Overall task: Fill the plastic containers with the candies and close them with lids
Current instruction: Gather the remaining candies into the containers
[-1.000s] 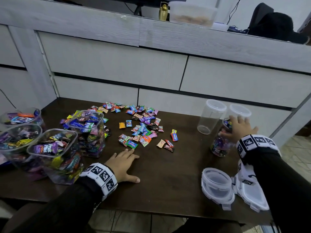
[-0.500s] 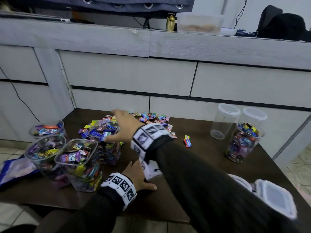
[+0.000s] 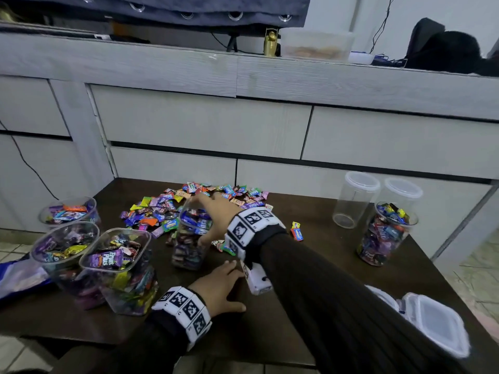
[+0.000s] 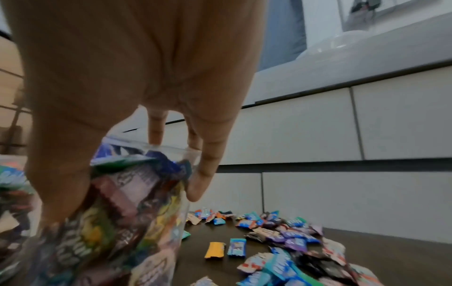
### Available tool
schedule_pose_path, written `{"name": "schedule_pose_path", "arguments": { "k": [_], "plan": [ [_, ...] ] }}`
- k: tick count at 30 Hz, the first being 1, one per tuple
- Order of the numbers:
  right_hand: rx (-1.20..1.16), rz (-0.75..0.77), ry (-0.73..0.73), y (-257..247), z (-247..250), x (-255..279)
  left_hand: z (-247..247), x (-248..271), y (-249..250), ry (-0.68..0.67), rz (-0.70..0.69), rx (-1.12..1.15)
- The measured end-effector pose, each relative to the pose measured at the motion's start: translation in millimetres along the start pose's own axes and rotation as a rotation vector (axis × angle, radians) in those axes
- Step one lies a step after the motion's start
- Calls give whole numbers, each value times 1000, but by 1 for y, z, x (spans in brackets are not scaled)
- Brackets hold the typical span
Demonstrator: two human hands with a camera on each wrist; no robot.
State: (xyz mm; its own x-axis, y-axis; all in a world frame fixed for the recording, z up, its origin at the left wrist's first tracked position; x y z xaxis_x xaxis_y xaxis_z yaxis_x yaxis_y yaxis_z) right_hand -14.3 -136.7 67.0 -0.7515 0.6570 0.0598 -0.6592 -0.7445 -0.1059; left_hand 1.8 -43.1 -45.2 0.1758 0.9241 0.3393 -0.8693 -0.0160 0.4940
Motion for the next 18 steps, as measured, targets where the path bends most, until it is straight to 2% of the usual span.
{"name": "schedule_pose_path", "arguments": {
  "k": [2, 6, 11, 13, 15, 18],
  "plan": [
    [-14, -14, 15, 16, 6, 14, -2, -5, 1, -19, -43, 63],
    [-11, -52, -24, 45, 12, 43, -5, -10, 8, -45, -67, 18],
    [-34, -115, -33, 72, 20, 74, -5, -8, 23, -50, -290, -40],
    [-13, -138, -30, 84, 21, 88, 0, -5, 26, -37, -328, -46],
    [33, -161, -39, 97, 21, 105, 7, -2, 24, 46, -310, -27],
    [109, -222, -61, 123, 20, 133, 19, -5, 14, 176, -211, -30]
  ]
}}
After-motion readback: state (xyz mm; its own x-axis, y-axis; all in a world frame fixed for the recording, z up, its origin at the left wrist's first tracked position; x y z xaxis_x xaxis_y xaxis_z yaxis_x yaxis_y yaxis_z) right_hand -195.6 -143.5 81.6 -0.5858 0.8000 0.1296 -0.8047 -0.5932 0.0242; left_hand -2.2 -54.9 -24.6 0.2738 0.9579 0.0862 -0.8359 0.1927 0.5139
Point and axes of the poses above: each hand's wrist, its own x-axis away from the middle knuckle, its own z-axis out of the back of the hand, y = z × x, the point moved 4 cm from there along -x, towards the middle knuckle, and after that the axes turned 15 degrees about x, right-handed, at the moved point
